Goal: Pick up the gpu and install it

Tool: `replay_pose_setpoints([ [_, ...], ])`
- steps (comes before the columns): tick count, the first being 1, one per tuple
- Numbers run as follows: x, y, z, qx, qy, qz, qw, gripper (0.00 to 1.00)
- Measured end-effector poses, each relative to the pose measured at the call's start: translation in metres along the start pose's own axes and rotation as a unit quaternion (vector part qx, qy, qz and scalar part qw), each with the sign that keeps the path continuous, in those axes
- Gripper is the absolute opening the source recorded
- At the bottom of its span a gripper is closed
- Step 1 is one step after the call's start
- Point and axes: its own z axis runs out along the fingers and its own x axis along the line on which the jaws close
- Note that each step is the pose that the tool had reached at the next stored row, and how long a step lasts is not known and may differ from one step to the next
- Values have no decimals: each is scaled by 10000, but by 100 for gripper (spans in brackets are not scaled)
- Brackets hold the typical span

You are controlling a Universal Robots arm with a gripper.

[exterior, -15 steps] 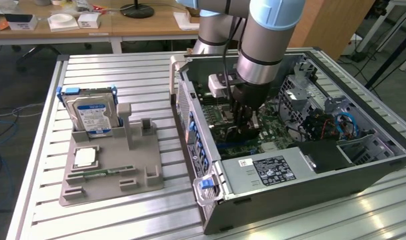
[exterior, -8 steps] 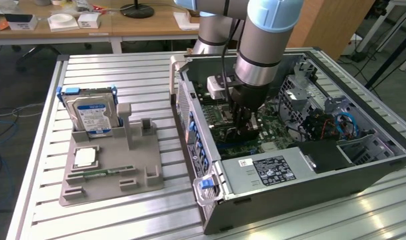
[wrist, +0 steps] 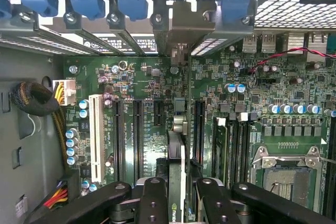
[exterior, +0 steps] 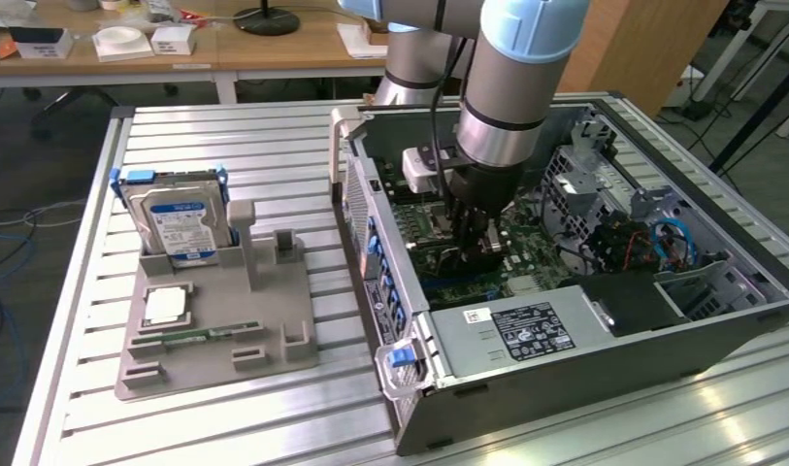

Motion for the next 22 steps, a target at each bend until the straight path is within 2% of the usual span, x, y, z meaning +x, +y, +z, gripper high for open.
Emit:
replay_pose_setpoints([
  [5,0,0,1,2,0,0,10000,26],
  [15,3,7,115,62,10,0,10000,26],
  [22,6,8,120,65,6,-1,10000,26],
])
